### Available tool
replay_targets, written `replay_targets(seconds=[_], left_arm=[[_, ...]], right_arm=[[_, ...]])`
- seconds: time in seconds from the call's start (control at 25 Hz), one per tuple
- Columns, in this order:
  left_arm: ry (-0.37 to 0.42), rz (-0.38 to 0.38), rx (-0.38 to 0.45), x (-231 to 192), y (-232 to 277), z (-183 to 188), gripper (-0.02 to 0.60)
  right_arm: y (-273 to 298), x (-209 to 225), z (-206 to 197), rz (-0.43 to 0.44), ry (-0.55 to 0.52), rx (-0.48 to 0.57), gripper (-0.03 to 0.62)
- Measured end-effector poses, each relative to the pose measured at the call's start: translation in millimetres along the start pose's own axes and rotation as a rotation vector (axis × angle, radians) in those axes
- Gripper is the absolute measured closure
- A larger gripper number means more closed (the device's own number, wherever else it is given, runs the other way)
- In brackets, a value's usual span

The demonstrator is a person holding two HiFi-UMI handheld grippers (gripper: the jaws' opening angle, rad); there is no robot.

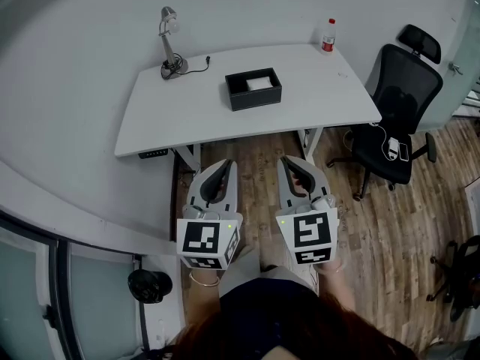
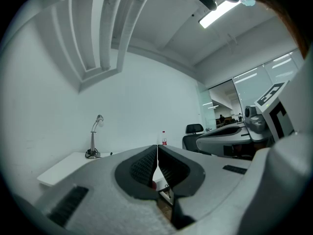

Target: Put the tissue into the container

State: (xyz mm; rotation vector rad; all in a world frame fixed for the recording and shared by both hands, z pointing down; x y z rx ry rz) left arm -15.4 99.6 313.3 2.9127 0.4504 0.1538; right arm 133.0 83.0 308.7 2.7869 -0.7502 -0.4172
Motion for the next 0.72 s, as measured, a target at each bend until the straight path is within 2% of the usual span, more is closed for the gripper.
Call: replay_targets(seconds=[0.44,0.72], left_arm=[[0.021,0.009,-0.011,-7,4,0,0.554],[0.020,0.004,-0.022,-18,13,-3,0.554]], right_arm=[[12,-2,0,0.016,0.013,-0.008,0.574],[28,-1,-1,-0.005,-0.007,-0.021,0.574]])
Point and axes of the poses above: the fingertips, and each gripper's own axes: y forward along the fingers, x to its right, z out of its top, the point moved 6 cm from there along -y, backward along the fingers, and after that the axes turned 11 degrees about -x, right-handed, at the moved point
